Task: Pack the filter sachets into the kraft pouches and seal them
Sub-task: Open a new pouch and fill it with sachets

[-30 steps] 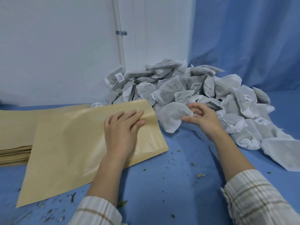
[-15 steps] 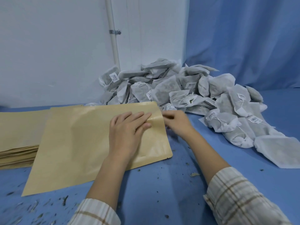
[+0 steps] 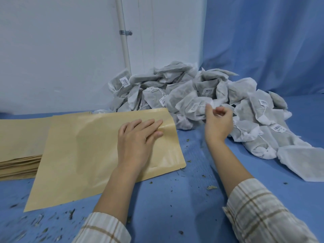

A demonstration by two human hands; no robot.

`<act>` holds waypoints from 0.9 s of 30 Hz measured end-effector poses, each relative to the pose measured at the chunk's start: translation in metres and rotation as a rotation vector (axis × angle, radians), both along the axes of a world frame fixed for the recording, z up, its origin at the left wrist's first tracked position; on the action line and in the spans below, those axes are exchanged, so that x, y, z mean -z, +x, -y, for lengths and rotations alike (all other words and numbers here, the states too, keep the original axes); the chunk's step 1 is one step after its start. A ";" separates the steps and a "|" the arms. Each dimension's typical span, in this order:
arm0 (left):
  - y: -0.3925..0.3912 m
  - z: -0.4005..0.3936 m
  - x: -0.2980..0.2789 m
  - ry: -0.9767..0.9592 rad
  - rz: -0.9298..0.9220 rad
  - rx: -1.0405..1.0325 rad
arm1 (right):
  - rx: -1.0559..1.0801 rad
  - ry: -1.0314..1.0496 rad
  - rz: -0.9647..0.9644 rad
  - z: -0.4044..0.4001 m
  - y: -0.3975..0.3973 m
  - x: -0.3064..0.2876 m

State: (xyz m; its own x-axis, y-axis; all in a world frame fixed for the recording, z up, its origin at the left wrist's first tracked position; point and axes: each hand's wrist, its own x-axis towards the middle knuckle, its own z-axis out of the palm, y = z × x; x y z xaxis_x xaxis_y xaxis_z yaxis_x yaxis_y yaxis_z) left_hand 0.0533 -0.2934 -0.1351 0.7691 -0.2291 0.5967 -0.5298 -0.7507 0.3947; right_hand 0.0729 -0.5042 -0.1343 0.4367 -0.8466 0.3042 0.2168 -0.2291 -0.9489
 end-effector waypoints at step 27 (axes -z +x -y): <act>0.000 -0.012 -0.008 -0.165 0.123 -0.017 | -0.927 0.528 0.341 -0.008 -0.009 -0.017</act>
